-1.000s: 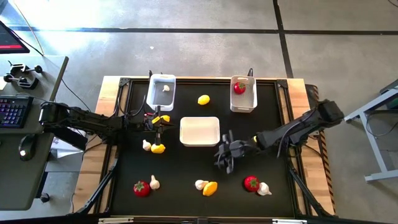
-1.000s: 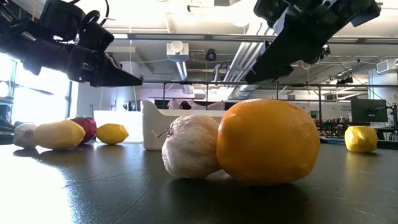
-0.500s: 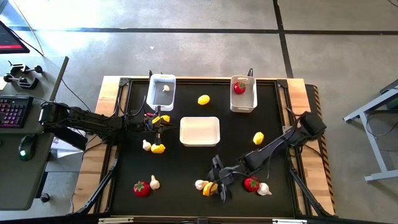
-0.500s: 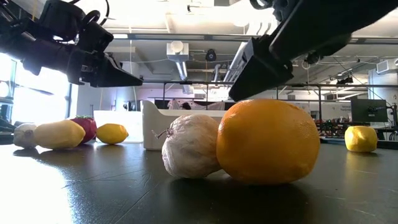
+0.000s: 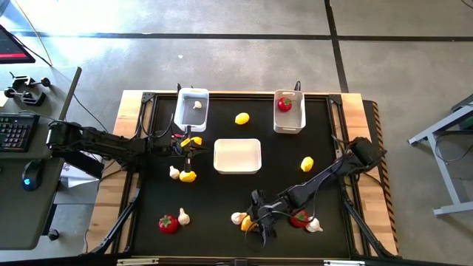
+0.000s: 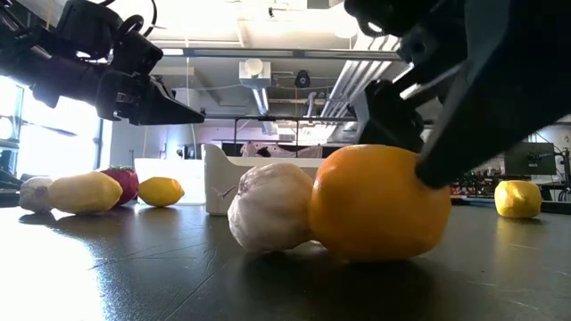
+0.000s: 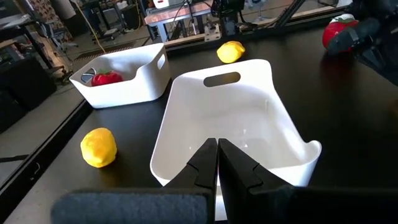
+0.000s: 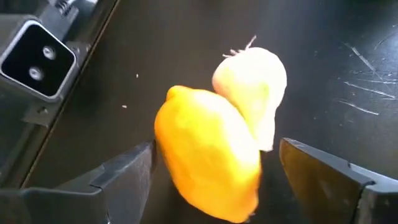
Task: Sort produce into baskets
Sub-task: Put the yellow lemon into the white bin
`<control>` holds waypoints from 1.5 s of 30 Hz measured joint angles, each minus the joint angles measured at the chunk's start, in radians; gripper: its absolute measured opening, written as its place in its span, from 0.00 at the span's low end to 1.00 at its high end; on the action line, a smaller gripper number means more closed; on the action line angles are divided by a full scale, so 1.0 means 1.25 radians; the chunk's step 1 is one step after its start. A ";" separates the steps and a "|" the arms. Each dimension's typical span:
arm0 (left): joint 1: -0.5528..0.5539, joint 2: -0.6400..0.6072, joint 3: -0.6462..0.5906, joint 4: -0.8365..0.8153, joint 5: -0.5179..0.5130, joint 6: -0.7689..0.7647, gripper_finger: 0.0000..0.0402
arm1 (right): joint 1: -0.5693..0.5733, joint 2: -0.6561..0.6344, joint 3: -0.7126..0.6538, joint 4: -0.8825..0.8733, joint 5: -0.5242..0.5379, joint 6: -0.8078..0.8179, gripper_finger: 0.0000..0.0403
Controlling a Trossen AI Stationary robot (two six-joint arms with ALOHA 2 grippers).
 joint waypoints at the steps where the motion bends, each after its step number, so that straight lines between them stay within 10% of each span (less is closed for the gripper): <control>1: 0.000 0.000 0.000 0.000 0.000 0.000 0.00 | 0.000 0.005 0.000 -0.001 0.000 -0.001 0.81; 14: 0.000 0.000 0.000 0.000 0.000 -0.001 0.00 | -0.003 0.008 0.000 0.001 0.002 -0.028 0.39; 31: 0.000 0.000 0.000 0.004 0.000 -0.003 0.00 | -0.256 -0.224 0.000 -0.195 0.188 -0.118 0.40; 38: 0.000 0.000 0.000 0.004 0.000 -0.014 0.00 | -0.430 -0.224 0.029 -0.252 0.150 0.080 0.43; 45: 0.000 0.000 0.000 0.014 -0.019 0.033 0.00 | -0.446 -0.222 0.029 -0.289 0.107 -0.029 0.43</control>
